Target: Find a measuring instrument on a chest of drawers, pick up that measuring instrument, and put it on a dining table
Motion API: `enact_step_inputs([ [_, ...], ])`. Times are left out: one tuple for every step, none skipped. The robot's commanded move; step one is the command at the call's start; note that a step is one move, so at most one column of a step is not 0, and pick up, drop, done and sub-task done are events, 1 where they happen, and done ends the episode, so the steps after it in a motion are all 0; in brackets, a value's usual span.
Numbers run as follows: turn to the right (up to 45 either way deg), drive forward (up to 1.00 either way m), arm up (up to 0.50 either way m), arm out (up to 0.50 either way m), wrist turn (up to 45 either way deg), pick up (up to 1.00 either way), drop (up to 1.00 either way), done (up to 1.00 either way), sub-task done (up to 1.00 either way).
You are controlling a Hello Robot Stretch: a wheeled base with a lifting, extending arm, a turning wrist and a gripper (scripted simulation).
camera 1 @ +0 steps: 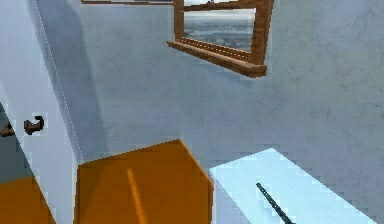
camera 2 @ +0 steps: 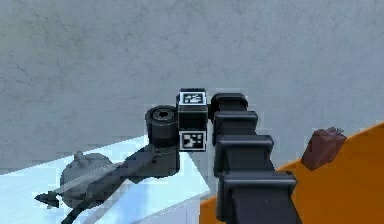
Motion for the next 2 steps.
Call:
enact_step_inputs([
  [0.0, 0.0, 0.0, 0.0, -24.0, 0.0, 0.0, 0.0, 0.0],
  [0.0, 0.0, 0.0, -0.1, 0.0, 0.0, 0.0, 0.0, 0.0],
])
